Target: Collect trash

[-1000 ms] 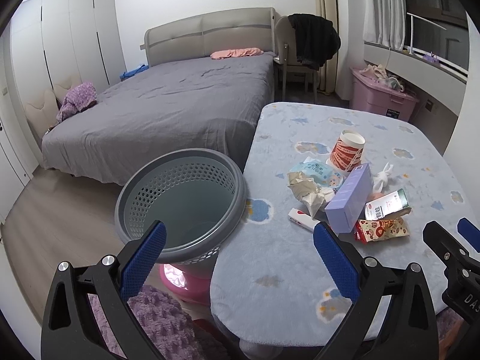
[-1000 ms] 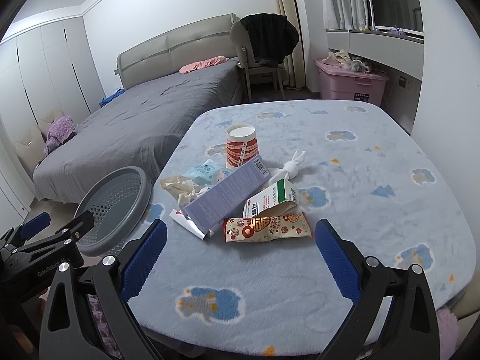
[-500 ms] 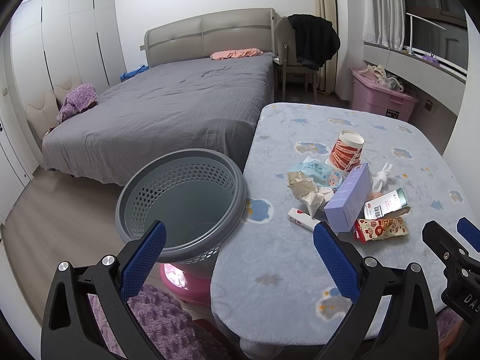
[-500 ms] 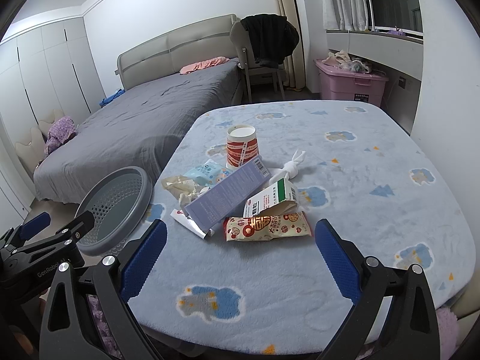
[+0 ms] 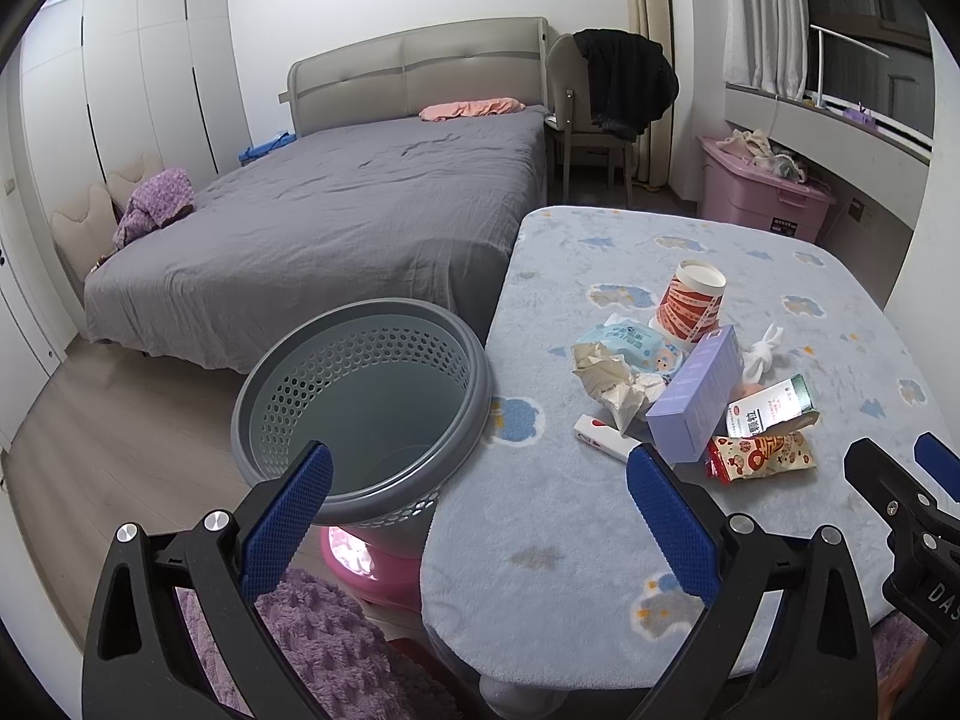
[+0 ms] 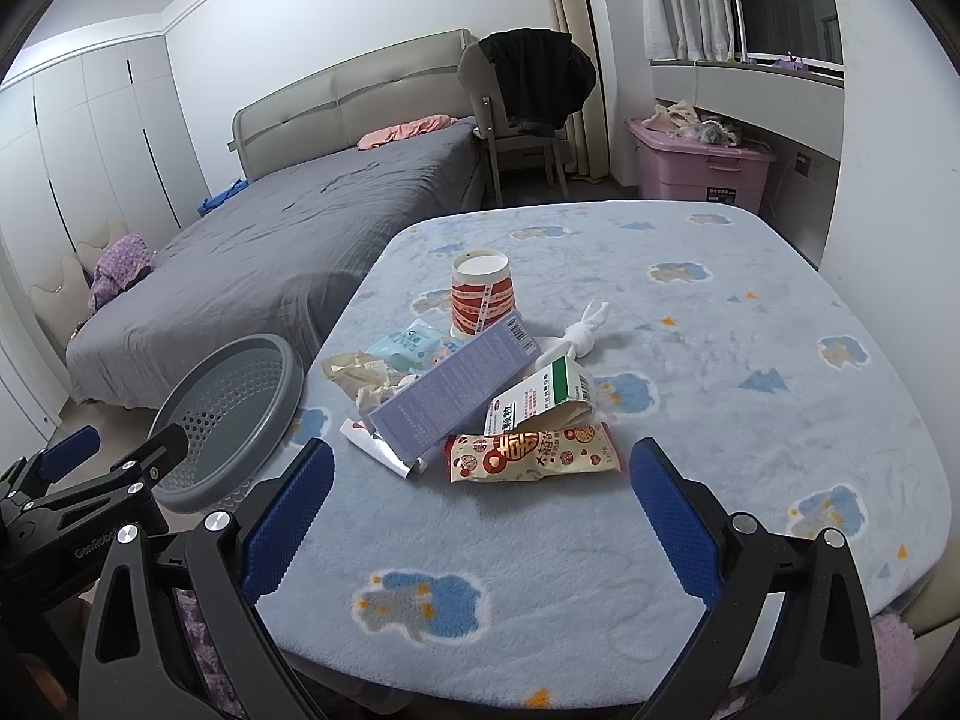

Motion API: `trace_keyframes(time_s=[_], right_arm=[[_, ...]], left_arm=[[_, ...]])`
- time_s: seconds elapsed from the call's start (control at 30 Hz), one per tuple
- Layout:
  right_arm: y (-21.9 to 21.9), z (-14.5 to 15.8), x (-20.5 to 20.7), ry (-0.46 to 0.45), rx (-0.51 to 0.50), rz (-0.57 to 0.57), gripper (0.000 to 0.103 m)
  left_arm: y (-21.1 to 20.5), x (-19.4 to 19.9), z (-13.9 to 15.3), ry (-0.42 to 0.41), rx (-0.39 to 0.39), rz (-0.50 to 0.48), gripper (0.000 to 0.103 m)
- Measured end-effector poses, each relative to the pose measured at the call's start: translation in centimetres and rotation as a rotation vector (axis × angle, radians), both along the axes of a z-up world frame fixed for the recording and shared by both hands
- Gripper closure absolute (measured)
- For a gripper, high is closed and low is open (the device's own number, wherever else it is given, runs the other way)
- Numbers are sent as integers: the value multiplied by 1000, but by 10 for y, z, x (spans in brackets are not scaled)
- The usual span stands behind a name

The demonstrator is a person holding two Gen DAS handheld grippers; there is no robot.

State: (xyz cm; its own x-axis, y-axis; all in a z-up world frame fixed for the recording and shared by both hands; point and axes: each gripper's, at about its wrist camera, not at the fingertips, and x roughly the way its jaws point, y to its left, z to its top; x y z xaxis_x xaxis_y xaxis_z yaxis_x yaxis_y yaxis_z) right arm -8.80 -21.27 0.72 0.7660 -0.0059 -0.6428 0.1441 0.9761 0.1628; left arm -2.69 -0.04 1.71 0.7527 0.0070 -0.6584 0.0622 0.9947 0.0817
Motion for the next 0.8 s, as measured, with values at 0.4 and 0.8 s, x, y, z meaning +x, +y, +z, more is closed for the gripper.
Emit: trace_keyframes(time_s=[0.4, 0.8], right_arm=[[0, 0, 0, 2, -1, 0, 9], [-3, -6, 2, 15, 5, 0, 9]], left_arm=[[-1, -2, 0, 1, 0, 0, 6], [-2, 4, -8, 28, 4, -8, 6]])
